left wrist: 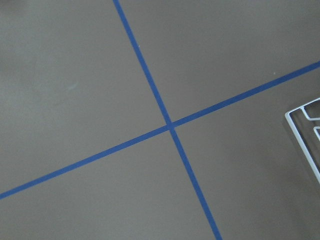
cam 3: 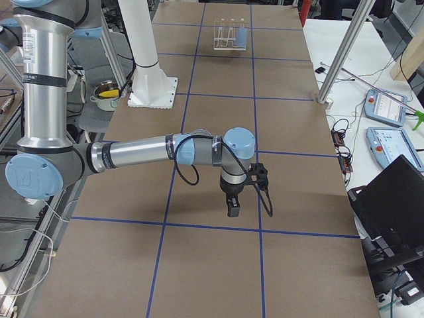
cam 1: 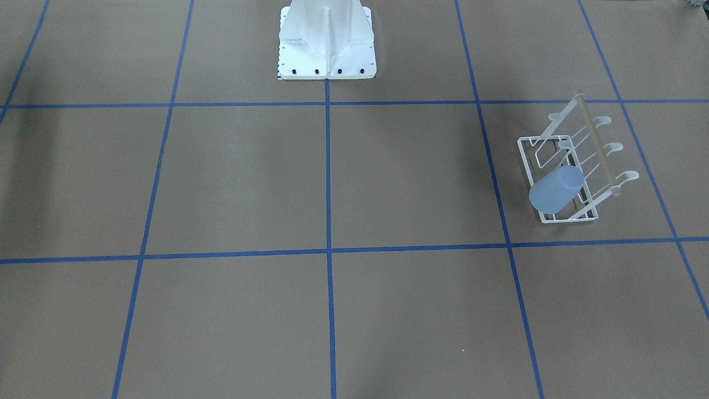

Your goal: Hang cup on cup holder

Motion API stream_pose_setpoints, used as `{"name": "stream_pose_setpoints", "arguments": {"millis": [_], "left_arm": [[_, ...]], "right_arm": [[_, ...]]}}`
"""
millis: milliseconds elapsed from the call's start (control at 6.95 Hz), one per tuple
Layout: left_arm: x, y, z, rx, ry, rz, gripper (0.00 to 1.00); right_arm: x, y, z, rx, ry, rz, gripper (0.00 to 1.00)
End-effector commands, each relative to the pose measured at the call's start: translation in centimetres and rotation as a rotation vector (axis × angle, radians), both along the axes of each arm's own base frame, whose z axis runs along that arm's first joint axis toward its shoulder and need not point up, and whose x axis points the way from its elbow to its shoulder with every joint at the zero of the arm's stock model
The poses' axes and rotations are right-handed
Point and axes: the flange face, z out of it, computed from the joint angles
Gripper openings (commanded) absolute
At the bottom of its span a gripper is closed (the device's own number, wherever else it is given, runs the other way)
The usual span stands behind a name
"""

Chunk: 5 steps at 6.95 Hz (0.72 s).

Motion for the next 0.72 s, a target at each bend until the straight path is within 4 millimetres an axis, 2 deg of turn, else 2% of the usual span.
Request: {"name": "stream_pose_setpoints", "arguments": {"millis": [0, 144, 288, 576], "left_arm": [[-1.7, 2.4, 0.0, 0.002, 0.024, -0.049, 0.99], [-1.7, 2.8, -1.0, 0.018, 0.023, -0.049, 0.99], [-1.6, 3.6, -1.3, 0.029, 0.018, -0.043, 0.99], [-1.6, 3.6, -1.3, 0.031, 0.018, -0.041, 0.99]], "right_arm": [[0.1, -0.1, -0.1, -0.012, 0.001, 0.019, 1.0], [0.1, -0.1, -0.1, -0.012, -0.001, 0.019, 1.0], [0.1, -0.1, -0.2, -0.01, -0.001, 0.019, 1.0], [0.1, -0.2, -0.2, -0.008, -0.001, 0.018, 1.0]]}}
